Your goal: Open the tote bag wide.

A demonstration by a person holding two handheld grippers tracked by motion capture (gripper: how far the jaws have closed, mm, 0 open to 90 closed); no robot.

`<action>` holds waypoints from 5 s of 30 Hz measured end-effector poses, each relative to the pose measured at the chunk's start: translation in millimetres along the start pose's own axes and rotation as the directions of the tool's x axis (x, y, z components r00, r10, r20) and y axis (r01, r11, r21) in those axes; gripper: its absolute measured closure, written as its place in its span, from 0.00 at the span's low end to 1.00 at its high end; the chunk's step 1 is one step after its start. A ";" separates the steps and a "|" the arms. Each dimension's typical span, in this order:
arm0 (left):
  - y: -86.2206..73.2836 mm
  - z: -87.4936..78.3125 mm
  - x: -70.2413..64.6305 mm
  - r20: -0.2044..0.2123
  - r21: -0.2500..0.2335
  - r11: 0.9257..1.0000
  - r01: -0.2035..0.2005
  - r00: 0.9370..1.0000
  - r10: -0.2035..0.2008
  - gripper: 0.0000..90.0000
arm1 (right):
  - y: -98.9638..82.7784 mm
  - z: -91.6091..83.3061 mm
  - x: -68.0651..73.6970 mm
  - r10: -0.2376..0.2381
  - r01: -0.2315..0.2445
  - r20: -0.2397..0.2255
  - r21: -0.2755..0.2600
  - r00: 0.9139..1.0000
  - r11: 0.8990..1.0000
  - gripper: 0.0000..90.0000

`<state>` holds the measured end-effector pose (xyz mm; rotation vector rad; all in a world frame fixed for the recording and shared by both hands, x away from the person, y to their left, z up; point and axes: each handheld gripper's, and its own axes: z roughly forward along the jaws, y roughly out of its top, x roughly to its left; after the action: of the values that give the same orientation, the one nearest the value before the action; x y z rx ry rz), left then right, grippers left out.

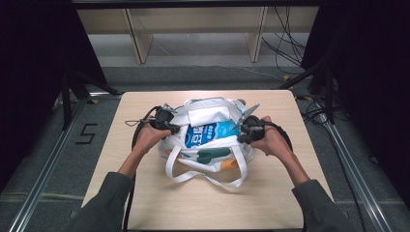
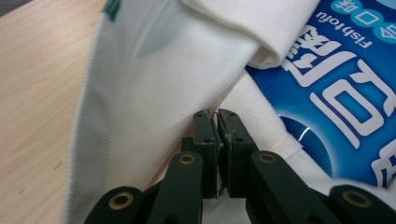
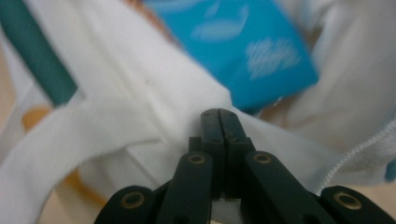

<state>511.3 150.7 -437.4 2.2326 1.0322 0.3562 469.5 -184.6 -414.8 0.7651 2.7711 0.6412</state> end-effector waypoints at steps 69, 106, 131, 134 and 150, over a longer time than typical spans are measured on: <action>-7.2 -3.6 -19.8 0.083 -0.106 0.994 0.007 0.997 0.002 0.91 | -16.4 10.3 43.6 0.012 -0.022 -0.042 -0.239 0.999 0.971 1.00; -53.9 -47.9 -51.8 0.175 -0.187 0.982 -0.018 0.983 0.051 0.83 | -29.0 -16.7 46.2 0.073 -0.056 0.026 -0.412 0.997 0.909 0.97; -67.6 -81.2 -56.6 0.192 -0.278 0.960 0.036 0.981 0.018 0.45 | -43.8 -33.9 41.7 0.160 -0.120 0.045 -0.476 0.986 0.871 0.67; -68.8 -82.5 -56.5 0.195 -0.278 0.959 0.046 0.981 0.010 0.43 | -45.9 -34.3 40.4 0.148 -0.098 0.066 -0.482 0.987 0.871 0.65; -76.7 -89.3 -51.2 0.175 -0.278 0.958 0.072 0.984 -0.024 0.36 | -54.6 -41.2 41.0 0.188 -0.132 0.064 -0.497 0.980 0.857 0.53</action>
<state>390.1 188.5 -419.1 1.9410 0.8832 0.2675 398.4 -219.8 -406.1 0.8802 2.2974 1.2341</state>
